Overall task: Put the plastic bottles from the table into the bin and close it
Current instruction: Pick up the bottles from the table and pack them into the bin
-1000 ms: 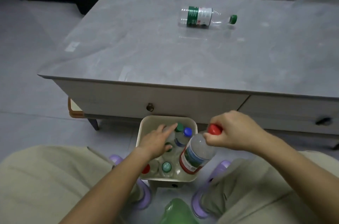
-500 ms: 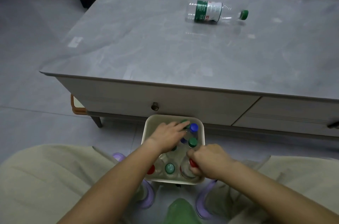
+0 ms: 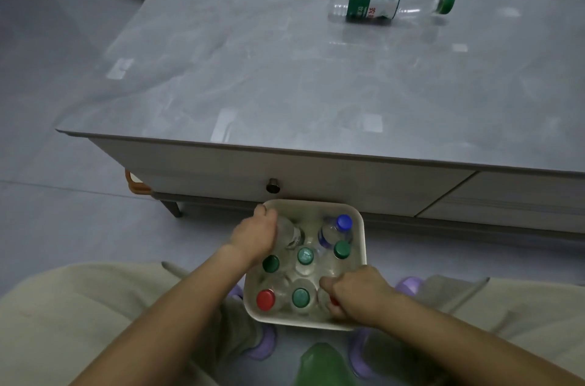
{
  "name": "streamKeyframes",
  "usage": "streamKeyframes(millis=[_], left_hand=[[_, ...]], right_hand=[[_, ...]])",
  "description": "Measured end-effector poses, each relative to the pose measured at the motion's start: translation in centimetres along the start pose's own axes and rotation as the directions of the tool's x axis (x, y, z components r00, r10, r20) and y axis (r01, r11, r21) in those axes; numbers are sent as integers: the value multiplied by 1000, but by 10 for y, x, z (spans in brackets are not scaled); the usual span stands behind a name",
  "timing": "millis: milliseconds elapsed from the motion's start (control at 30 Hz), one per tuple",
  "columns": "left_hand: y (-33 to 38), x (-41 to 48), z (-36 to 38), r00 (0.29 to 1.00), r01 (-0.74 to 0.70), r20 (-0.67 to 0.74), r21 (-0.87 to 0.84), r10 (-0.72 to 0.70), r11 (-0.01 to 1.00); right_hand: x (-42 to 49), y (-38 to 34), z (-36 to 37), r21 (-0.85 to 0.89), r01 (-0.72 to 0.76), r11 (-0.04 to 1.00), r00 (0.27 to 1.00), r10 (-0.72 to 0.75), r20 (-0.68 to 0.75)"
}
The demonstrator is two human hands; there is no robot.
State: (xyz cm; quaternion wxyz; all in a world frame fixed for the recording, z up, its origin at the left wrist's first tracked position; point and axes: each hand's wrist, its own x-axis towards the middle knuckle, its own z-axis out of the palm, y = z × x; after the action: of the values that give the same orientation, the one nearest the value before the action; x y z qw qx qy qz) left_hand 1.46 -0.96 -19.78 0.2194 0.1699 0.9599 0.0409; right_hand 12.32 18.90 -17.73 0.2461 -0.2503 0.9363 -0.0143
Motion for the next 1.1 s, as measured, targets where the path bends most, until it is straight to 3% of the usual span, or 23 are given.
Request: streamKeyframes(millis=[100, 167, 233, 467, 567, 633, 833, 900, 1000, 1100], left_hand=[[4, 9, 0, 999, 32, 12, -25, -32, 999], [23, 8, 3, 998, -11, 54, -7, 11, 1000], [47, 7, 7, 993, -80, 90, -5, 80, 997], [86, 35, 19, 989, -28, 141, -125, 45, 992], [87, 44, 31, 990, -17, 139, -152, 38, 988], [77, 49, 34, 989, -16, 140, -187, 43, 982], [50, 31, 12, 960, 18, 256, -455, 111, 890], [41, 21, -12, 966, 7, 235, -441, 108, 897], [27, 0, -56, 970, -13, 221, -377, 104, 926], [6, -23, -91, 963, -53, 236, -306, 130, 950]], right_hand=[[2, 9, 10, 35, -19, 999, 996, 22, -85], [5, 12, 17, -72, -12, 997, 989, 1, -148], [9, 10, 22, -71, -27, 997, 987, 15, -158], [0, -1, 54, -73, -26, 997, 956, 4, -294], [5, -3, 57, -28, -113, 993, 953, 101, -285], [6, -6, 60, -64, -111, 992, 942, 85, -323], [-5, -7, 34, -106, -87, 991, 982, 67, -179], [-13, -1, 12, 66, -100, 993, 989, 106, -104], [-30, 26, -34, 215, -142, 966, 942, 199, -269], [-44, 65, -95, 489, -156, 858, 771, 415, -483]])
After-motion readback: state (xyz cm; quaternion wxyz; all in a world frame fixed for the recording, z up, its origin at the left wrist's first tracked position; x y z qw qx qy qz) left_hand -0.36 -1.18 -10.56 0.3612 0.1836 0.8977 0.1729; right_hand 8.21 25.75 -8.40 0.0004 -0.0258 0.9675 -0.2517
